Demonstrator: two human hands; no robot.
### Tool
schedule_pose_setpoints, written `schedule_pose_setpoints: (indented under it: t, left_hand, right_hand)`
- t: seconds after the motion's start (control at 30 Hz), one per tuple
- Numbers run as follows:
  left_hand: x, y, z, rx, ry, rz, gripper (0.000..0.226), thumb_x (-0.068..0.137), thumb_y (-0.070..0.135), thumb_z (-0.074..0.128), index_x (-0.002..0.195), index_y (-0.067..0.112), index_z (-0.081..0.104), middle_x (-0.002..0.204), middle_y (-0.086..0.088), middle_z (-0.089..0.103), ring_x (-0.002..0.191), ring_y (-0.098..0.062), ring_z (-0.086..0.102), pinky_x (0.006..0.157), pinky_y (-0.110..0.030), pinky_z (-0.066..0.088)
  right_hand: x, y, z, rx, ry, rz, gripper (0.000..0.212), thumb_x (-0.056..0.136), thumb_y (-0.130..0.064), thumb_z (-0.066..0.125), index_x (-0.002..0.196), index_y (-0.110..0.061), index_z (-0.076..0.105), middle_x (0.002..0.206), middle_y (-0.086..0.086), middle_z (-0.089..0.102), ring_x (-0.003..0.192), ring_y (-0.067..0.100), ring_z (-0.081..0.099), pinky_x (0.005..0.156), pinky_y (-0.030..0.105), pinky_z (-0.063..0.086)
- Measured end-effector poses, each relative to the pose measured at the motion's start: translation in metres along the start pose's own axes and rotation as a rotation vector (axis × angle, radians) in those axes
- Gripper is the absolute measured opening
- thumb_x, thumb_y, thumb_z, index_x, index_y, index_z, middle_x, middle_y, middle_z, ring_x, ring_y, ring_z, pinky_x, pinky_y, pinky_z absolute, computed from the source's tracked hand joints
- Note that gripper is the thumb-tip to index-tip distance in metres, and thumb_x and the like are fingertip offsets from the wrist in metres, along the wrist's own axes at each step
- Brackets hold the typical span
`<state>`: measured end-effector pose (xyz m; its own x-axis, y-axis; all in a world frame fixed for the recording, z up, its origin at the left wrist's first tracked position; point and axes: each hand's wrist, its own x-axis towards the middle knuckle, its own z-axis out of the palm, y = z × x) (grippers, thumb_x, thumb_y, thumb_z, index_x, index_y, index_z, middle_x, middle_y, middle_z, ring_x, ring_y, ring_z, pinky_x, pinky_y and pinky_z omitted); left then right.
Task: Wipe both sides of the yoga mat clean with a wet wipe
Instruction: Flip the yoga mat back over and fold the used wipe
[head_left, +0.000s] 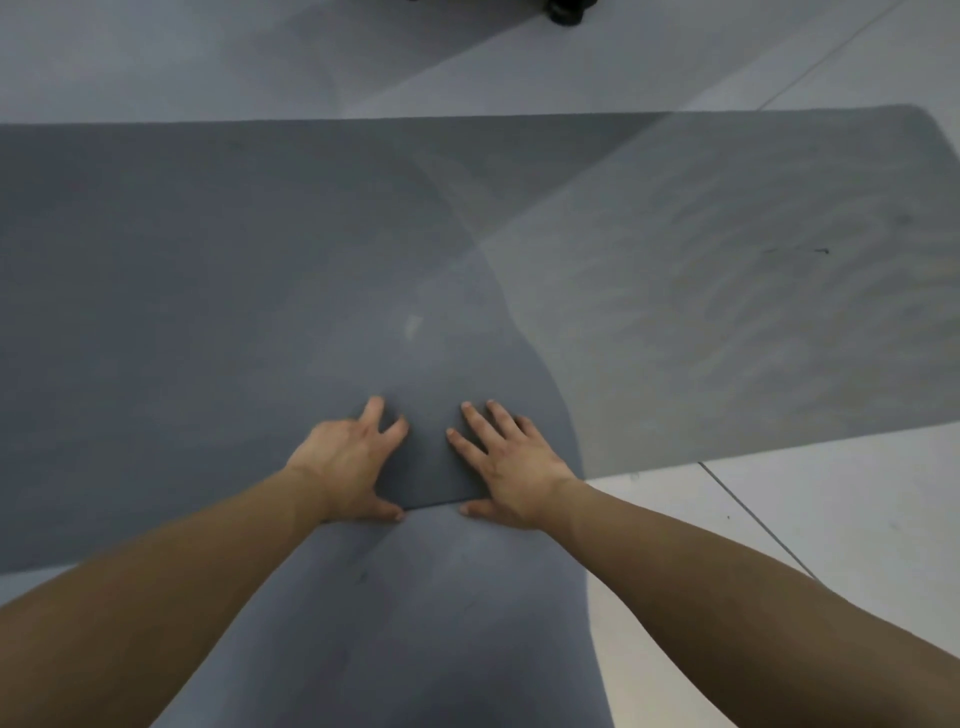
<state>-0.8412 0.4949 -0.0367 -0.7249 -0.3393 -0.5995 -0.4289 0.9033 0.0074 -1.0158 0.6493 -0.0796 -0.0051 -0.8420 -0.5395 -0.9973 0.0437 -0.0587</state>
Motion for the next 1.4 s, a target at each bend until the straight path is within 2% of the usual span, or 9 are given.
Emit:
schedule_pose_setpoints:
  t: [0.13,0.37,0.63,0.7,0.77,0.9,1.13,1.33,1.4]
  left_hand:
    - [-0.004,-0.002,0.002,0.020,-0.001,-0.001,0.115,0.070,0.085,0.055,0.159,0.025,0.013,0.159,-0.015,0.013,0.114,-0.030,0.061,0.093,-0.037,0.051]
    - [-0.005,-0.004,-0.013,0.120,-0.038,0.055,0.100,0.075,0.082,0.043,0.155,0.025,0.026,0.162,-0.020,0.020,0.117,-0.035,0.060,0.097,-0.040,0.050]
    - [-0.007,-0.004,-0.007,0.171,-0.058,0.048,0.098,0.079,0.084,0.039,0.157,0.027,0.022,0.165,-0.014,0.017,0.125,-0.033,0.055,0.103,-0.039,0.046]
    - [-0.007,-0.003,-0.005,0.177,-0.053,0.058,0.093,0.078,0.083,0.041,0.152,0.027,0.032,0.158,-0.010,0.032,0.120,-0.031,0.058,0.099,-0.039,0.049]
    - [-0.007,-0.004,-0.005,0.176,-0.009,0.099,0.075,0.080,0.078,0.042,0.135,0.028,0.047,0.136,-0.004,0.051,0.108,-0.028,0.063,0.090,-0.039,0.052]
    - [-0.014,-0.005,-0.012,0.158,0.062,0.181,0.044,0.087,0.061,0.037,0.109,0.028,0.056,0.108,0.002,0.064,0.096,-0.025,0.064,0.083,-0.039,0.053]
    - [-0.031,-0.006,-0.029,0.228,0.188,0.208,0.033,0.101,0.043,0.027,0.108,0.025,0.054,0.109,0.000,0.067,0.098,-0.029,0.064,0.079,-0.038,0.048]
    - [-0.043,-0.010,-0.071,0.255,0.281,0.100,0.019,0.099,0.030,0.037,0.108,0.023,0.052,0.106,-0.001,0.069,0.100,-0.029,0.063,0.074,-0.037,0.045]
    - [-0.047,-0.014,-0.089,0.240,0.383,0.111,0.010,0.093,0.028,0.049,0.100,0.023,0.054,0.094,0.000,0.070,0.092,-0.026,0.064,0.069,-0.036,0.047]
  right_hand:
    - [0.001,-0.003,0.003,0.025,0.004,0.018,0.091,0.089,-0.070,0.038,0.155,-0.026,-0.007,0.161,0.007,-0.019,0.146,0.037,-0.014,0.117,0.055,0.010]
    - [-0.001,-0.001,-0.007,0.060,-0.030,0.008,0.083,0.092,-0.065,0.036,0.155,-0.027,-0.003,0.161,0.007,-0.017,0.147,0.036,-0.013,0.118,0.053,0.011]
    - [-0.007,0.001,-0.018,0.161,-0.078,0.002,0.068,0.098,-0.059,0.029,0.155,-0.029,0.007,0.163,0.006,-0.005,0.148,0.035,-0.004,0.118,0.053,0.014]
    - [-0.009,-0.001,-0.021,0.177,-0.091,0.003,0.064,0.100,-0.056,0.026,0.155,-0.029,0.008,0.163,0.006,-0.003,0.147,0.036,-0.001,0.117,0.054,0.015]
    - [-0.010,-0.002,-0.024,0.193,-0.097,0.008,0.061,0.101,-0.054,0.024,0.155,-0.029,0.010,0.163,0.007,0.000,0.147,0.038,0.002,0.116,0.054,0.016]
    - [-0.014,-0.003,-0.031,0.235,-0.077,0.023,0.054,0.103,-0.049,0.022,0.153,-0.028,0.016,0.160,0.008,0.011,0.144,0.039,0.011,0.114,0.055,0.022]
    - [-0.022,0.000,-0.062,0.264,0.009,0.052,0.045,0.103,-0.045,0.025,0.137,-0.022,0.043,0.130,0.010,0.050,0.114,0.037,0.050,0.096,0.049,0.044]
    - [-0.038,0.002,-0.104,0.242,0.161,0.094,0.035,0.105,-0.037,0.028,0.114,-0.011,0.050,0.112,0.016,0.058,0.101,0.038,0.057,0.081,0.043,0.045]
    - [-0.042,0.005,-0.119,0.251,0.217,0.118,0.030,0.105,-0.034,0.028,0.112,-0.012,0.048,0.111,0.016,0.058,0.100,0.038,0.057,0.077,0.042,0.042]
